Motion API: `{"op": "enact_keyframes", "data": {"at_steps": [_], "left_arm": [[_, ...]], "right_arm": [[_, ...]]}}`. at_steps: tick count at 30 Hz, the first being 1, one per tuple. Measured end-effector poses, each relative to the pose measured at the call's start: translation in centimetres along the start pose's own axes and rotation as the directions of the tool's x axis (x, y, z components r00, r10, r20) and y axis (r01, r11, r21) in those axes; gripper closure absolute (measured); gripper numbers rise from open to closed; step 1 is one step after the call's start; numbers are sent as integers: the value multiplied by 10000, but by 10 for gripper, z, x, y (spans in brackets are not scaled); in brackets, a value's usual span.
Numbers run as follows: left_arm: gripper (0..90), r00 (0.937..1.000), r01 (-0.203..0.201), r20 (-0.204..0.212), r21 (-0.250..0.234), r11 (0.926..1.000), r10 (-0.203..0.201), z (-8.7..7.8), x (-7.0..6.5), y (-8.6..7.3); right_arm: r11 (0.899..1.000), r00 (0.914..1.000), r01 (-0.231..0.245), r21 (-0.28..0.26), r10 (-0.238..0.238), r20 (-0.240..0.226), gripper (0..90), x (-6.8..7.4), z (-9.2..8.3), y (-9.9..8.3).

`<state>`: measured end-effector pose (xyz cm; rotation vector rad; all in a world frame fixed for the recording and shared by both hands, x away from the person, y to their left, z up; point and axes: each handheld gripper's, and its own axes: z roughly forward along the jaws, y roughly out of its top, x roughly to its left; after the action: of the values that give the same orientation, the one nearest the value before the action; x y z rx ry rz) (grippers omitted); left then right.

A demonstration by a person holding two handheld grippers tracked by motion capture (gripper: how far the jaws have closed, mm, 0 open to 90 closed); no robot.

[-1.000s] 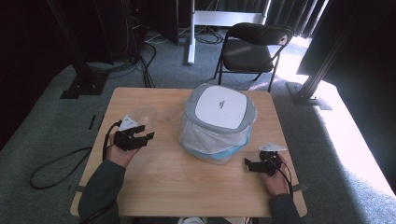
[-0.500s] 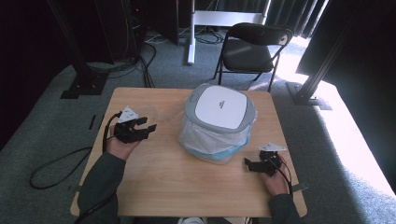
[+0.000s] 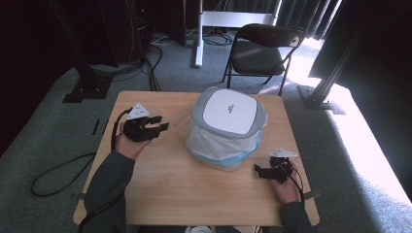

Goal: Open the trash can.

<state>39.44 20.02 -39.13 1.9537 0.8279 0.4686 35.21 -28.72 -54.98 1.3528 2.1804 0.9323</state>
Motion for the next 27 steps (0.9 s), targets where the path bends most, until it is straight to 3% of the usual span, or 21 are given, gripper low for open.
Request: {"op": "enact_keyframes", "data": {"at_steps": [27], "left_arm": [[542, 9989, -376, 274, -317, 9988, 384, 3, -5, 35]], "right_arm": [[10000, 10000, -18, -3, 18, 15, 113, 0, 0, 0]]}}
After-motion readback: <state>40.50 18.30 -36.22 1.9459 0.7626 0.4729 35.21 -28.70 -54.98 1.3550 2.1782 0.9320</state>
